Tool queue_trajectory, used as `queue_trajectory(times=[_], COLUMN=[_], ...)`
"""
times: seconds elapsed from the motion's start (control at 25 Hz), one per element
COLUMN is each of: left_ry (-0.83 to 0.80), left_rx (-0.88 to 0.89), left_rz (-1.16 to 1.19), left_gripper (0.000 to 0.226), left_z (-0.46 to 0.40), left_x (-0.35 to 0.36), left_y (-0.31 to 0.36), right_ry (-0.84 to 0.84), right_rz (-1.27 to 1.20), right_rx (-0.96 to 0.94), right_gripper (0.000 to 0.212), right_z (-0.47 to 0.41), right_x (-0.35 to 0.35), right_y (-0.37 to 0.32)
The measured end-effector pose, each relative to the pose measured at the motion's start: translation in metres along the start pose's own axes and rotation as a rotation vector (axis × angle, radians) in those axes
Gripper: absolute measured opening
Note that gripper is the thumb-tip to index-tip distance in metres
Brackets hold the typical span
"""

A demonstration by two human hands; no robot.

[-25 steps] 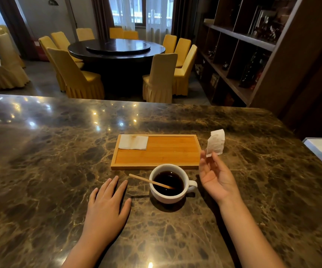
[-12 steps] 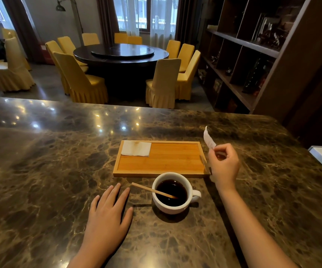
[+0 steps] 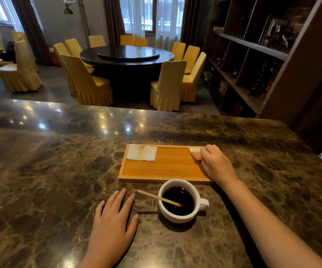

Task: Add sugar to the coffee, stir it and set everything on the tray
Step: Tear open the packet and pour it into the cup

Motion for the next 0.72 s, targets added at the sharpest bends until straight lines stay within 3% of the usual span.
queue_trajectory(times=[0.36,0.52,0.72], left_ry=[0.018,0.025,0.033], left_rx=[0.0,0.0,0.005], left_rz=[0.023,0.038,0.061], left_gripper=[0.055,0.055,0.055], left_z=[0.001,0.001,0.003], left_x=[0.001,0.001,0.0], left_y=[0.0,0.0,0.002], right_ry=[-0.163,-0.248,-0.26], right_rz=[-0.011,-0.053,-0.123], right_rx=[0.029,0.044,0.051], right_gripper=[0.022,0.038,0.037], right_z=[-0.002,0.002,0.001], right_x=[-0.003,-0.002,-0.011], right_y=[0.001,-0.001,-0.004])
Point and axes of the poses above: each hand's wrist, its own z-axis away from the middle knuckle, its own x-axis out of the palm, y = z × x, the point moved 1 cm from there along -z, towards the middle knuckle, and after that the axes turned 9 degrees about -x, right-handed, at the moved point
